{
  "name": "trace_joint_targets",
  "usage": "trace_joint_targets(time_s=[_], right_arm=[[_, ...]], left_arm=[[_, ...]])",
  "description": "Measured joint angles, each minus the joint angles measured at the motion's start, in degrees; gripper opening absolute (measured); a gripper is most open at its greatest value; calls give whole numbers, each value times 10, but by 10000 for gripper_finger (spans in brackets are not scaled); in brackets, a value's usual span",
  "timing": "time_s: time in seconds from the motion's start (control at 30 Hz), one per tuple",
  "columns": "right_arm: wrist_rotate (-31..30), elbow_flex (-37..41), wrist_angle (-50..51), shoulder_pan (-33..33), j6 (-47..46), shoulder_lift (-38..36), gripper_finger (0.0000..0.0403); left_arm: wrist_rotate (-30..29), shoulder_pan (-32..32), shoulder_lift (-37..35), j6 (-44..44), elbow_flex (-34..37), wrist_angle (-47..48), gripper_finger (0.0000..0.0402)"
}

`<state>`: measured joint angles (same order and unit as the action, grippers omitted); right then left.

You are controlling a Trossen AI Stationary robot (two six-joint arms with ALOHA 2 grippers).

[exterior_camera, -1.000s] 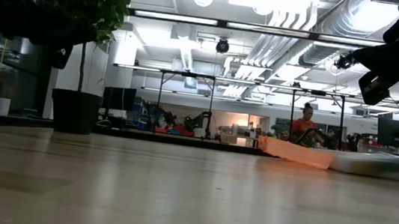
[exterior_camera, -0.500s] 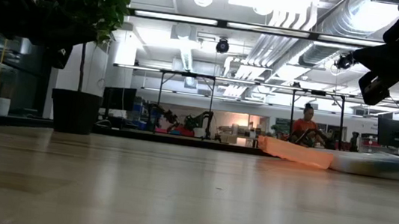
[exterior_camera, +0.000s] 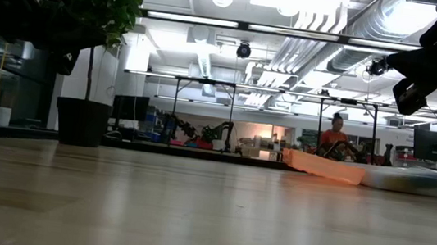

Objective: Pack school essentials
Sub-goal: Return to Home Position

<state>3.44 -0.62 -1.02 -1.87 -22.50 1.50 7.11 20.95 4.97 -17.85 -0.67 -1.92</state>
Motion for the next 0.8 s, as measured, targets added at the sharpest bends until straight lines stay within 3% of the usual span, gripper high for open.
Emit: trace_joint_targets(time_s=[0.6, 0.8], right_arm=[[0, 0, 0, 0, 0, 0, 0], [0, 0, 0, 0, 0, 0, 0]], left_arm=[[0, -1, -1, 0, 0, 0, 0], [-3, -54, -49, 0, -1, -5, 0]])
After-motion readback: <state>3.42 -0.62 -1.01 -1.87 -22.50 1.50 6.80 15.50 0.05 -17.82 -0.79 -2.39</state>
